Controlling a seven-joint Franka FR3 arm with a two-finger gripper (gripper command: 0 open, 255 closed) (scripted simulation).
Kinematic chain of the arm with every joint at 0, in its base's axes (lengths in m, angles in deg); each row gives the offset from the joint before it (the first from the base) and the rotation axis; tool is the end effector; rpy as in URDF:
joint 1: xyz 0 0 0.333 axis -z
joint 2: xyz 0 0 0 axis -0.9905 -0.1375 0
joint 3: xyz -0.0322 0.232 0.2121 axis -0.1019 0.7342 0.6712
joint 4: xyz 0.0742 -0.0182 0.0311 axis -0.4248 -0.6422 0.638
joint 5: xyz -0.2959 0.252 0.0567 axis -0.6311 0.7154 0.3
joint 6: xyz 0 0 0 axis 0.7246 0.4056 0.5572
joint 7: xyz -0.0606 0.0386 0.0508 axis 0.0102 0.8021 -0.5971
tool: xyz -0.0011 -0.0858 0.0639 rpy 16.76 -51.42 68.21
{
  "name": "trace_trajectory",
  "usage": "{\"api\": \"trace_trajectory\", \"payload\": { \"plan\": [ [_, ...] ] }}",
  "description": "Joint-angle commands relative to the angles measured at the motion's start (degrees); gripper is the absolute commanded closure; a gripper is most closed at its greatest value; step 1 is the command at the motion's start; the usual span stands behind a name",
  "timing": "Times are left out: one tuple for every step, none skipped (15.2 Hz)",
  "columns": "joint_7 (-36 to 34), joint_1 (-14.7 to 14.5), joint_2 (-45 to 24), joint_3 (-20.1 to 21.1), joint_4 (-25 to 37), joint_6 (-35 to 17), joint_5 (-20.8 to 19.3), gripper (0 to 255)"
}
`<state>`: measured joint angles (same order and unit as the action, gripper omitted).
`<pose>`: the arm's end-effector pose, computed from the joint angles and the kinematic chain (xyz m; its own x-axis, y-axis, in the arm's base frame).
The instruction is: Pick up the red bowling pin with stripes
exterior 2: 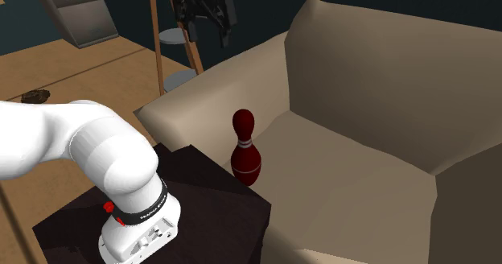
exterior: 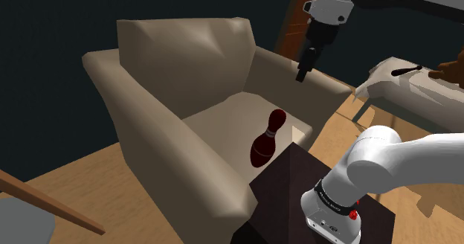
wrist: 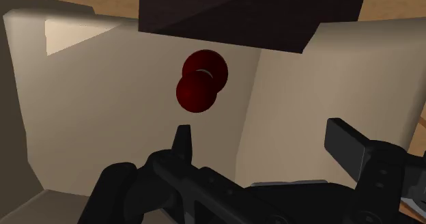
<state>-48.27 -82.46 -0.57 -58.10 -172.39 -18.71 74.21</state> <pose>0.2889 0.0038 0.5988 0.9852 0.1669 -0.0379 0.1693 -0.9829 0.0727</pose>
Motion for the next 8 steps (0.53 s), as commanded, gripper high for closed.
{"api": "trace_trajectory", "payload": {
  "plan": [
    [0.00,0.00,0.00,0.00,0.00,0.00,0.00,0],
    [1.82,-0.54,0.11,-0.22,-1.99,-1.79,-1.01,0],
    [3.60,-1.07,0.16,-0.47,-3.95,-3.63,-2.05,0],
    [5.36,-1.56,0.15,-0.73,-5.86,-5.51,-3.11,0],
    [7.07,-2.05,0.07,-1.03,-7.73,-7.44,-4.20,0],
    [8.76,-2.49,-0.09,-1.35,-9.55,-9.42,-5.32,0],
    [10.42,-2.89,-0.32,-1.68,-11.33,-11.45,-6.47,0],
    [12.03,-3.27,-0.63,-2.05,-13.06,-13.54,-7.66,0]
  ]
}}
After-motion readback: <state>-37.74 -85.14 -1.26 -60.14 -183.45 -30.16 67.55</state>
